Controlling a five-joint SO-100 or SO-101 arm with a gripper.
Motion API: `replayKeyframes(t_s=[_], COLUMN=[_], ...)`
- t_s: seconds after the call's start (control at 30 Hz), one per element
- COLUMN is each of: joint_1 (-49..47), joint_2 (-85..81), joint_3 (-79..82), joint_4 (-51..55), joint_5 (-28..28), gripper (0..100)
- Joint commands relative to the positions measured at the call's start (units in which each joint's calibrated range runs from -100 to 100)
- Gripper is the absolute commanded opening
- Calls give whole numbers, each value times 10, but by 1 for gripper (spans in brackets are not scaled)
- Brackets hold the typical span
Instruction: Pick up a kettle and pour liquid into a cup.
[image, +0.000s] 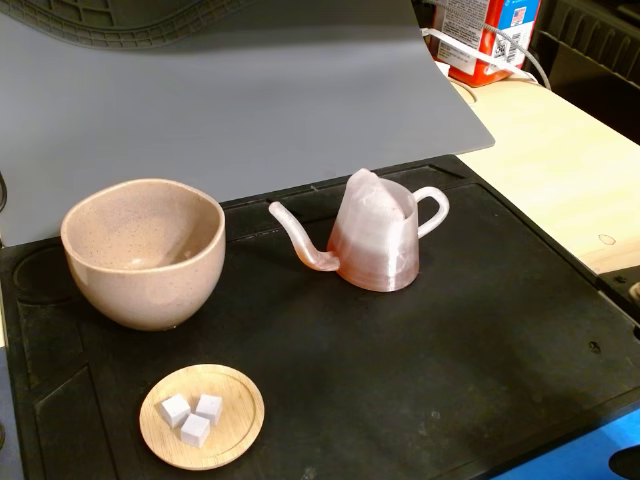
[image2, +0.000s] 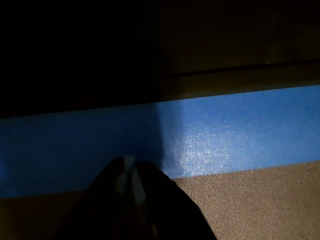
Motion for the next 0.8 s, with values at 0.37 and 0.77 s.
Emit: replayKeyframes(t_s=[0.37,0.77], joint_1=[-2,-2], joint_2=[5,59], joint_3=[2,2], joint_4=[2,-222], joint_5=[0,0], gripper=[0,0])
